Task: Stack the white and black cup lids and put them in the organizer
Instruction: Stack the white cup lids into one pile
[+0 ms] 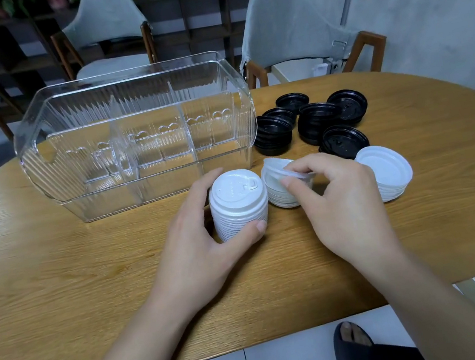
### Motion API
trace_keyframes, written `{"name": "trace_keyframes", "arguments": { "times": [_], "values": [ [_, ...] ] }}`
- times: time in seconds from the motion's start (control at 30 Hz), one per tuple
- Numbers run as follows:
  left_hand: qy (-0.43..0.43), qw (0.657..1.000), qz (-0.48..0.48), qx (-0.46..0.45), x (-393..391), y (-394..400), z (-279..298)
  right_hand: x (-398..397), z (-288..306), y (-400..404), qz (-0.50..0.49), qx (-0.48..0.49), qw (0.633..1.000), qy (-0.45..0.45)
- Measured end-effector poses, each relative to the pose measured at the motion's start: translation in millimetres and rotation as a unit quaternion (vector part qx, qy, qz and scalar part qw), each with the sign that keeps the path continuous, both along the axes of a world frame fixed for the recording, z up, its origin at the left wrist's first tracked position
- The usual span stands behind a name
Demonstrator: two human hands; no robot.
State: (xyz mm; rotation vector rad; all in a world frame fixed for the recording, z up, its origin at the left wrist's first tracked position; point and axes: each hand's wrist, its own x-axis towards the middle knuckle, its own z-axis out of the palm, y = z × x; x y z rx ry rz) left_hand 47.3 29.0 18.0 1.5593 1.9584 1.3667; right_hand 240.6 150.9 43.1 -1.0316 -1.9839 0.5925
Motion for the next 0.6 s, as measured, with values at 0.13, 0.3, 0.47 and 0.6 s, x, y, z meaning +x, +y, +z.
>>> {"name": "trace_keyframes", "arguments": {
  "times": [0.13,0.3,0.47,0.6],
  "values": [
    [0.000,1.000,-0.001,0.000,1,0,0,2,5,-2,0.017,0.045,0.998,0.029],
    [0.003,1.000,-0.009,-0.003,-2,-1,-2,1,19,-14,0.044,0.009,0.988,0.145],
    [0.003,1.000,-0.005,0.027,4,-1,1,-7,28,-29,0.104,-0.052,0.955,0.274],
    [0.052,0.994,0.001,0.101,7,-1,4,-17,29,-37,0.151,-0.108,0.931,0.315]
  ]
}}
